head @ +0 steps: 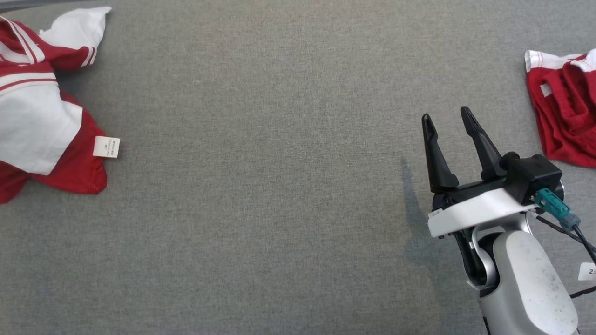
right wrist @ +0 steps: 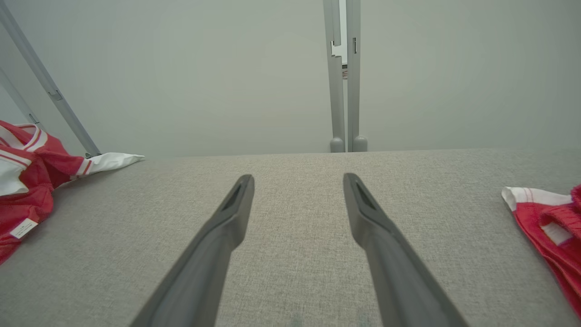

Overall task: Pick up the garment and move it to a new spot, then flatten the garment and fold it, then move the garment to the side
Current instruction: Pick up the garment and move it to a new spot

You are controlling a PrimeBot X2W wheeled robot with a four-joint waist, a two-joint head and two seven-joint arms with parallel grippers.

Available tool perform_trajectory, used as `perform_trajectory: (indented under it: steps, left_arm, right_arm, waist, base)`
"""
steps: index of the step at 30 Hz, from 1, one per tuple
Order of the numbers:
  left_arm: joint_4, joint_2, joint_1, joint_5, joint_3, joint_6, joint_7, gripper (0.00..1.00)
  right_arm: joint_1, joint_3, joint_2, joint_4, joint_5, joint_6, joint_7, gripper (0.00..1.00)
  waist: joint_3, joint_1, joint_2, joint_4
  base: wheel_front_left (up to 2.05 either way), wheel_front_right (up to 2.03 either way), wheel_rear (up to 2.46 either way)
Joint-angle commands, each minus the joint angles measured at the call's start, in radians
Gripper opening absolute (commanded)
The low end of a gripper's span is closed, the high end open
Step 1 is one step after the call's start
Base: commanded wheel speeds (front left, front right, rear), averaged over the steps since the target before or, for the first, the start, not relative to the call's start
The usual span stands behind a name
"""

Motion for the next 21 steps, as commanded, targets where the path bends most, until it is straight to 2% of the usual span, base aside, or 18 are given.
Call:
perform_trajectory:
  steps: [1, 13, 21]
  left_arm:
    - [-0.018, 0.017, -0.014, 0.010, -0.006, -0.002, 0.001, 0.00]
    - [-0.250, 0.074, 0.033, 0.041, -0.058, 0.000, 0.059, 0.00]
    - [-0.458, 0.032, 0.068, 0.044, -0.108, 0.036, 0.138, 0.00]
  right_arm:
    - [0.012, 0.001, -0.002, 0.009, 0.009, -0.001, -0.010, 1.00]
    - [0.056, 0.008, -0.002, 0.075, 0.048, -0.001, -0.038, 1.00]
    - [0.086, 0.009, -0.002, 0.082, 0.052, -0.001, -0.042, 1.00]
  waist:
    - [-0.064, 0.0000, 0.0000, -0.003]
    - [-0.213, 0.0000, 0.0000, -0.044]
    - [-0.259, 0.0000, 0.0000, -0.107]
  base:
    - [0.00, 0.00, 0.00]
    - [0.00, 0.00, 0.00]
    - [0.00, 0.00, 0.00]
